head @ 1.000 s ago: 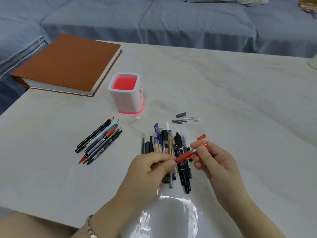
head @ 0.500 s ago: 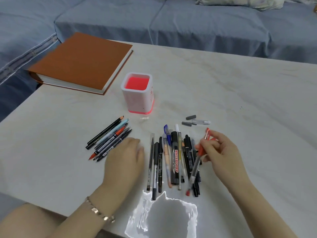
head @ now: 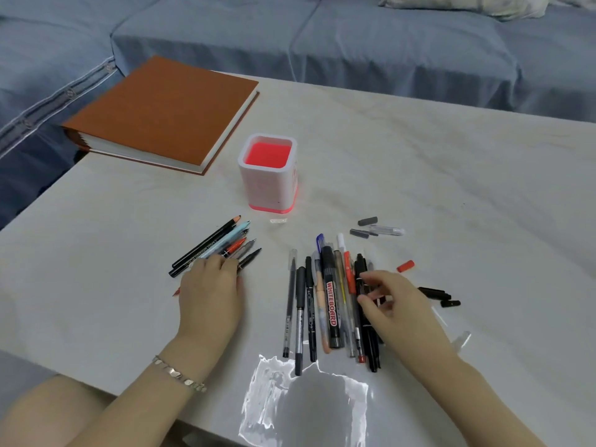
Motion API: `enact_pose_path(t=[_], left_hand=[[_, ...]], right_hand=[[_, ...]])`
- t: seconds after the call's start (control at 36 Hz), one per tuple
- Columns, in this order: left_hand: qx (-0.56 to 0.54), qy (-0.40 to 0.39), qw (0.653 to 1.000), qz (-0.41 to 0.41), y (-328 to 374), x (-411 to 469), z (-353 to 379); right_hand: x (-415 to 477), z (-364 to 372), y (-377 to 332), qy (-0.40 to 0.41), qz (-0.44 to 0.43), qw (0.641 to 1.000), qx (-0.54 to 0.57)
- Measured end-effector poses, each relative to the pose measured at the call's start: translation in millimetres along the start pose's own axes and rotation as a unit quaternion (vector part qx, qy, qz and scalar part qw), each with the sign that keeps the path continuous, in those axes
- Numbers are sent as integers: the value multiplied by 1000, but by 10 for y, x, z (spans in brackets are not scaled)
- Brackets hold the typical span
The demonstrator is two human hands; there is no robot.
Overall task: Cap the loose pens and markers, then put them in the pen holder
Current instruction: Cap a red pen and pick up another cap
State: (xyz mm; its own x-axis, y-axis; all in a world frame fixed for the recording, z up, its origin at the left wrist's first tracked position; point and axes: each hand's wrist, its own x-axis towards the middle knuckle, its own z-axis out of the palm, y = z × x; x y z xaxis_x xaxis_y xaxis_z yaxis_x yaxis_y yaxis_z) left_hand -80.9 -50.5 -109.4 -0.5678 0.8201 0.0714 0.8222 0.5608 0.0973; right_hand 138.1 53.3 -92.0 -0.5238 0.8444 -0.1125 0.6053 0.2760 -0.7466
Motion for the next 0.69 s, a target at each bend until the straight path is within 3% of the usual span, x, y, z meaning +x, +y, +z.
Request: enact_pose_path(t=[0.22,0.42,0.69], left_hand=[[-113,-23,993,7,241,-49,-18],[-300,-37,953,17,604,-148,-305],[-394,-114,911,37,870,-285,-421]], right_hand=[[-168,-355,329,16,6,1000,-23],[-81,-666,646,58,35,990,-122],[143,-532,708,32,27,976,-212]])
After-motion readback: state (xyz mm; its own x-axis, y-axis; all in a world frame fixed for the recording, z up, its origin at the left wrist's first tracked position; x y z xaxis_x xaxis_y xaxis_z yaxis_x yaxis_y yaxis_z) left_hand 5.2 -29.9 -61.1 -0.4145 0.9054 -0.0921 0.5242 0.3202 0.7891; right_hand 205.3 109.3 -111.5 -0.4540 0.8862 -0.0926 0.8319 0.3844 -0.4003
